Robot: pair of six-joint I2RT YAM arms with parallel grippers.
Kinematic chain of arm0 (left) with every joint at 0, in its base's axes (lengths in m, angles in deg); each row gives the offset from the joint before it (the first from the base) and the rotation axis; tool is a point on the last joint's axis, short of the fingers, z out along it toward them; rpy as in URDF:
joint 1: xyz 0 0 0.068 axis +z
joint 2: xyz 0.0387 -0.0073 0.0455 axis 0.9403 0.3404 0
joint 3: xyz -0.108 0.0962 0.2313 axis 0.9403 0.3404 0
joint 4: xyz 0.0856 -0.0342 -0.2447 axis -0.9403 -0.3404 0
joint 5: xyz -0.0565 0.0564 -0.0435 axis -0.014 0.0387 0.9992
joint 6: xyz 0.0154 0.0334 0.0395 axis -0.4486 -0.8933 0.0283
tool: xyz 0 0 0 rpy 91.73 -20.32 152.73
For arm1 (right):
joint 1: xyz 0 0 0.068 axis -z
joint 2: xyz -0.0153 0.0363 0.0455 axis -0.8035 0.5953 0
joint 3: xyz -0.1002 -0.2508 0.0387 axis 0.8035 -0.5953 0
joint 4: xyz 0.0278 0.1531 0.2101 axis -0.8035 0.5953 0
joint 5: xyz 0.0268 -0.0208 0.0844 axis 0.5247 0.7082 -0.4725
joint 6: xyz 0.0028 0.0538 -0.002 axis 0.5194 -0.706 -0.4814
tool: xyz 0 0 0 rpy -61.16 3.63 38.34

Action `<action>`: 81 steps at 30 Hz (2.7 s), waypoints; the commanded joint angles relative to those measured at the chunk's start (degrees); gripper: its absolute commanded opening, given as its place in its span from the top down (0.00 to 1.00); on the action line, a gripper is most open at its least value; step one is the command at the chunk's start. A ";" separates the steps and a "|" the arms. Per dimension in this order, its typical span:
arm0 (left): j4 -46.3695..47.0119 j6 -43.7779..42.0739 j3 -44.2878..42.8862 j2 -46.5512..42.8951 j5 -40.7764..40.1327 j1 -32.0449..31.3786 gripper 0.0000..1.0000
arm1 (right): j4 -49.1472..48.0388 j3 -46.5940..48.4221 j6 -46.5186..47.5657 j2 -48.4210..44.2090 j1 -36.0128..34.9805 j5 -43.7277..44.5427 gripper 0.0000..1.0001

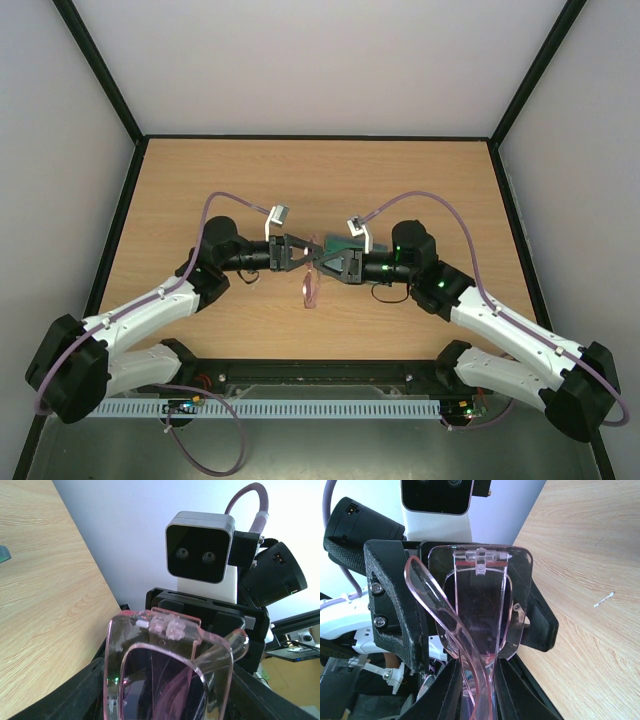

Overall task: Organize the sunglasses
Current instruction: Fold the sunglasses, then adjust the sunglasses case at the center of the board.

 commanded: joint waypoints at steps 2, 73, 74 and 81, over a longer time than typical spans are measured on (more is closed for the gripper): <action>2.37 -0.35 0.10 0.12 -0.04 -0.38 0.41 | -2.25 0.93 0.10 -0.97 0.15 0.47 0.83; 38.54 17.07 -3.99 54.66 -36.22 -5.57 0.27 | 42.32 25.42 21.61 9.75 11.79 34.23 0.89; 37.63 16.67 -5.40 55.22 -36.08 -5.56 0.27 | 42.44 25.40 21.61 9.67 11.84 34.27 0.89; 34.04 15.27 -11.22 56.89 -35.84 -5.52 0.26 | 43.93 25.37 22.31 9.73 12.06 34.27 0.89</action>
